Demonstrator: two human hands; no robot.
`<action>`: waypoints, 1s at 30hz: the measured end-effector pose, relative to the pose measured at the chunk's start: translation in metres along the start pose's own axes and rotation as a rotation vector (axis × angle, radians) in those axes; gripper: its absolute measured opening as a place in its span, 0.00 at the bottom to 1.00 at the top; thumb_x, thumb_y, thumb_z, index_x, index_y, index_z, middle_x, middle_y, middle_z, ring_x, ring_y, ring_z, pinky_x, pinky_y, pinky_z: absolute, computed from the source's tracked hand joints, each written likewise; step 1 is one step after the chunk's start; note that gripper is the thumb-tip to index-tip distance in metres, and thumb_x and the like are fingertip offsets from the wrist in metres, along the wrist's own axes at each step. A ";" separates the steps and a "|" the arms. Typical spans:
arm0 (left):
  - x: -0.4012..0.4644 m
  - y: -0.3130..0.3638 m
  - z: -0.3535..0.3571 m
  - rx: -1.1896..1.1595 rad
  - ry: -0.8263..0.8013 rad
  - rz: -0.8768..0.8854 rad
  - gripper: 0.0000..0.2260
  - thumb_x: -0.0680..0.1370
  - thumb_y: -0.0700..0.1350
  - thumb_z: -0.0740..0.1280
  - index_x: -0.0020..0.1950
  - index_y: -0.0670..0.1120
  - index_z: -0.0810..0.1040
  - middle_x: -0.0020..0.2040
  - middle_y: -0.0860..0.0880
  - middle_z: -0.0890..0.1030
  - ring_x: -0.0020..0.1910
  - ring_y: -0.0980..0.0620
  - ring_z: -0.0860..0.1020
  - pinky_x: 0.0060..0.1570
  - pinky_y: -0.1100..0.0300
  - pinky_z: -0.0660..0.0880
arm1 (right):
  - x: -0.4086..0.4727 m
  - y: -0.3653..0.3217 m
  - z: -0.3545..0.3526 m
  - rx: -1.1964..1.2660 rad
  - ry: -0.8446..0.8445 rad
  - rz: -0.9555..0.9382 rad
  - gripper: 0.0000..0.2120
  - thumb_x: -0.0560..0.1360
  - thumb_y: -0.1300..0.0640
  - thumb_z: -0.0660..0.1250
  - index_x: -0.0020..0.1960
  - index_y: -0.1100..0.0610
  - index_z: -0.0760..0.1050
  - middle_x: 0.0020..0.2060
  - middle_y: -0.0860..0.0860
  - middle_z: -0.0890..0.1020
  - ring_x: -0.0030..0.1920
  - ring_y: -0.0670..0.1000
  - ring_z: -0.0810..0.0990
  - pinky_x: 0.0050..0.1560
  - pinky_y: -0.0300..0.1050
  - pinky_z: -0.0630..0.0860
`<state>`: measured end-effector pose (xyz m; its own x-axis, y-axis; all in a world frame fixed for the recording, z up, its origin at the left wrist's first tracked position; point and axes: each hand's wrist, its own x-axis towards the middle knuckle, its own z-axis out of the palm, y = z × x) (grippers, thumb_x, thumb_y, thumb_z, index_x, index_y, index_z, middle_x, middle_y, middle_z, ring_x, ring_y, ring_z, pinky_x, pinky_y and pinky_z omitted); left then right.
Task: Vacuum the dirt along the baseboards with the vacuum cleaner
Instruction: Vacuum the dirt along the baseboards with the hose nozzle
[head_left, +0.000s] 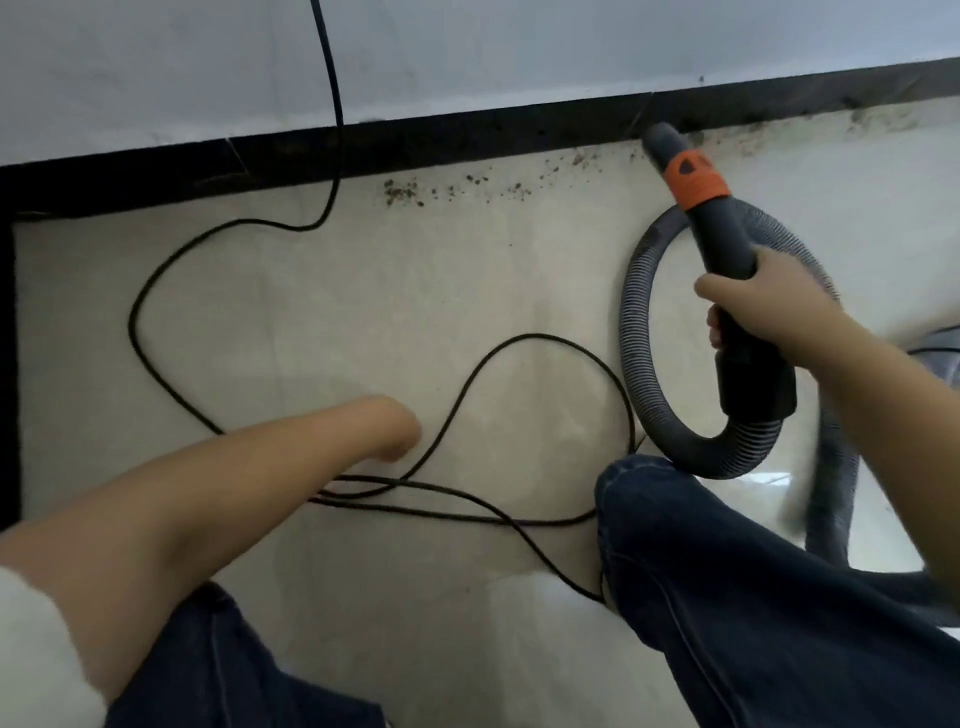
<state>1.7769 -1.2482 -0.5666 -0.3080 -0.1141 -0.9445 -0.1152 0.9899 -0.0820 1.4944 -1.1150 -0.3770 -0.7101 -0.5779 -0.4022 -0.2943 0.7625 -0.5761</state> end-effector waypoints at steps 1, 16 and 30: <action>-0.004 -0.001 -0.019 -0.072 0.128 0.013 0.12 0.79 0.36 0.59 0.62 0.39 0.75 0.61 0.42 0.77 0.57 0.42 0.78 0.49 0.53 0.74 | 0.002 0.002 0.003 0.020 -0.021 0.014 0.04 0.72 0.59 0.65 0.44 0.56 0.69 0.29 0.56 0.78 0.28 0.57 0.78 0.40 0.58 0.80; 0.061 0.060 -0.132 -0.190 0.750 0.113 0.16 0.81 0.38 0.54 0.68 0.44 0.69 0.67 0.40 0.69 0.66 0.42 0.67 0.56 0.49 0.69 | 0.020 0.021 -0.004 0.116 -0.053 0.018 0.05 0.73 0.59 0.66 0.42 0.55 0.69 0.29 0.56 0.78 0.28 0.56 0.77 0.39 0.55 0.80; 0.000 0.017 -0.037 -0.305 0.047 0.060 0.15 0.79 0.44 0.65 0.63 0.38 0.77 0.63 0.42 0.78 0.60 0.41 0.77 0.58 0.50 0.74 | 0.042 -0.010 0.038 0.309 -0.309 0.124 0.06 0.76 0.63 0.64 0.41 0.60 0.68 0.27 0.57 0.73 0.22 0.52 0.72 0.26 0.43 0.75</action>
<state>1.7403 -1.2339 -0.5559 -0.3650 -0.0669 -0.9286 -0.3715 0.9251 0.0793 1.4924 -1.1577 -0.4155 -0.4898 -0.5828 -0.6484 0.0193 0.7363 -0.6764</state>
